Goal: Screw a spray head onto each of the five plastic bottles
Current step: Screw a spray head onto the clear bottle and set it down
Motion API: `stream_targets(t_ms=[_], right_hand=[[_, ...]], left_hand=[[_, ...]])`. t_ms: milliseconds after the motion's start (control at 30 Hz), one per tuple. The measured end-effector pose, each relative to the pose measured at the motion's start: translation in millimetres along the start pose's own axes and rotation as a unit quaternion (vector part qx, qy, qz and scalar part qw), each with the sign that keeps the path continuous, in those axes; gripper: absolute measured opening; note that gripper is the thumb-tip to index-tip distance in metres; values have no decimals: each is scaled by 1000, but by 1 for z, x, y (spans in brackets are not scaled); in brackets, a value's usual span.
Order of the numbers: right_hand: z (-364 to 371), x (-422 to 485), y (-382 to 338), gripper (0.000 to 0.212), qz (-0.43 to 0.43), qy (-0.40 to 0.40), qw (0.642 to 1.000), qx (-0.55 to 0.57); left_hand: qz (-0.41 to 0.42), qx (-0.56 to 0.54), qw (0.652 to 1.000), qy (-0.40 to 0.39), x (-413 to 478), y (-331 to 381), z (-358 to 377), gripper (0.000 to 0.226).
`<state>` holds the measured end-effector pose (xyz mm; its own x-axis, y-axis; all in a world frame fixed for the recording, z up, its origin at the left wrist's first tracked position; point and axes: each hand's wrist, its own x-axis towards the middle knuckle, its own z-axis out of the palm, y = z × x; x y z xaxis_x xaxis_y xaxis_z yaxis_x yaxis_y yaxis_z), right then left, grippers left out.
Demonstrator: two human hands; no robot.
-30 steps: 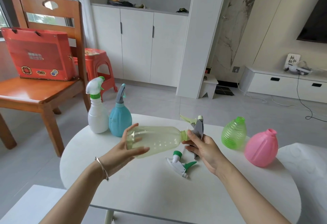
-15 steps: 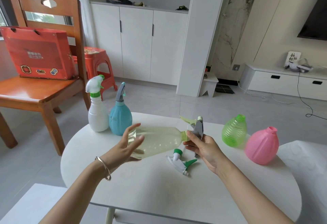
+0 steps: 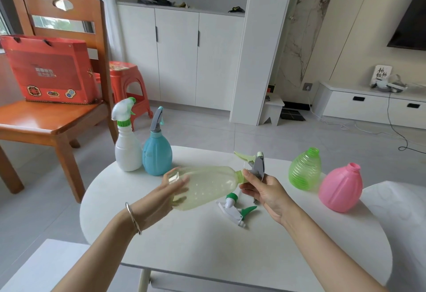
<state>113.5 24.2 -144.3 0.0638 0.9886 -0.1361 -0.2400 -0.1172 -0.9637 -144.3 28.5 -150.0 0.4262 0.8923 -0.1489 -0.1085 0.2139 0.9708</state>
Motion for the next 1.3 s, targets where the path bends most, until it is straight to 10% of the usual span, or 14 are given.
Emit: stream_targets(t_ms=[133,300,433,567,767,933,1133,1300], right_hand=[[0,0,2,8,5,1,1000,-12],[1,0,1,9,10,1,1000,6],[0,1,3,9,15,9,1000,0],[-3,2,2,10,17,-3,1000,12],[0,-1,8,14,5,-2,1000,-16],[-1,1,3,12,-2,12,1000,16],[-6,1,7,16,12,5,1000,-14],[-10,6,6,20,29,16,999,-5]], left_hand=[[-33,52,998,27,0,-1,3,71],[27,46,999,6,2,-5,-3,117],[-20,72,997,8,-1,-2,5,75],[56,64,996,12,1,-3,-3,120],[-37,30,998,33,2,-3,6,56],[50,-31,998,3,3,-3,0,94],[-59,97,993,13,0,0,9,54],[64,131,988,46,-2,-2,7,124]])
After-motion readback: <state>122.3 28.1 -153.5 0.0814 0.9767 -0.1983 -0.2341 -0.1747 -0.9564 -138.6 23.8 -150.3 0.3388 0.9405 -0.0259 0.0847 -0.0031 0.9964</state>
